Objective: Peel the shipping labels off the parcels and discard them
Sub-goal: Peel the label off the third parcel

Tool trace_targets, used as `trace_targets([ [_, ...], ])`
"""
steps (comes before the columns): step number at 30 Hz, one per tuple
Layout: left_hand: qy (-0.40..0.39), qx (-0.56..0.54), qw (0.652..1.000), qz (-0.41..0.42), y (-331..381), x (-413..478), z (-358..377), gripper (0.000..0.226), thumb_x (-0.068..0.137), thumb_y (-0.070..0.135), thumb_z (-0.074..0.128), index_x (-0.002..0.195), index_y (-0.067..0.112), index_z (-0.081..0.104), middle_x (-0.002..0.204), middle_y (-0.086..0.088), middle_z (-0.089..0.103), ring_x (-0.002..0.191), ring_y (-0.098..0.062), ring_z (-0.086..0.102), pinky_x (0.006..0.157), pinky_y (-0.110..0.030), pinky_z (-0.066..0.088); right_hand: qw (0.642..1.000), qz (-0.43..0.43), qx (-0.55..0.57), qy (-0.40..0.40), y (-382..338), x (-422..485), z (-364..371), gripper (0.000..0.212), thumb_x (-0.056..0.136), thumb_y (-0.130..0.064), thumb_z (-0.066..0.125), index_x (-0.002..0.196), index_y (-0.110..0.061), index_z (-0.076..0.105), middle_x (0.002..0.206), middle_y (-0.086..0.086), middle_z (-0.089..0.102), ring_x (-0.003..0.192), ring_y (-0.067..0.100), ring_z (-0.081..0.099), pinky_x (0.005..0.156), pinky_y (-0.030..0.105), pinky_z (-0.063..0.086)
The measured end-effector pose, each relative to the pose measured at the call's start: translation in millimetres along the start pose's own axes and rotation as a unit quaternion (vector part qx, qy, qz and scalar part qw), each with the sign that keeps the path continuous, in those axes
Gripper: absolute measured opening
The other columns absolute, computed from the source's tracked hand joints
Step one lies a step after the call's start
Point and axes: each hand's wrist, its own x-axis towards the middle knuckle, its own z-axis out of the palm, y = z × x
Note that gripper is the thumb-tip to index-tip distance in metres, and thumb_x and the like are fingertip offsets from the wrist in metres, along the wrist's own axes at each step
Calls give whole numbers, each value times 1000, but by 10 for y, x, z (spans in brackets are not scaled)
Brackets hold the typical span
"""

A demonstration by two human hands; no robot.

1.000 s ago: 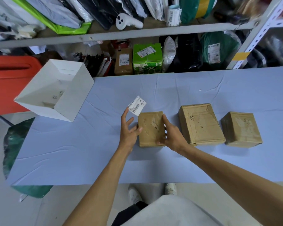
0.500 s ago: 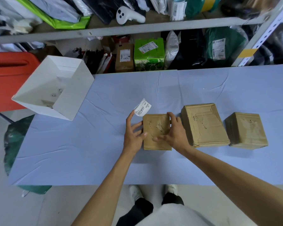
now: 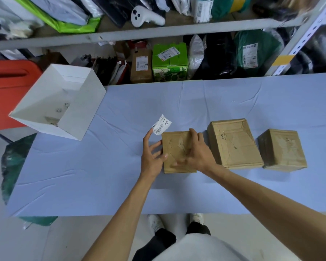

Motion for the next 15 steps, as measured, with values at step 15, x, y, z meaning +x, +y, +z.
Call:
trace_targets([
  [15,-2,10,1000,-1,41,-49,11,103,71,-13,73,139,50,28,120,11,59,108,-11,64,84,-35,58,1000,17,4,13,-34,-16,55,103,67,-56,78,144,-17,20,130,8,38,103,31,57,79,44,52],
])
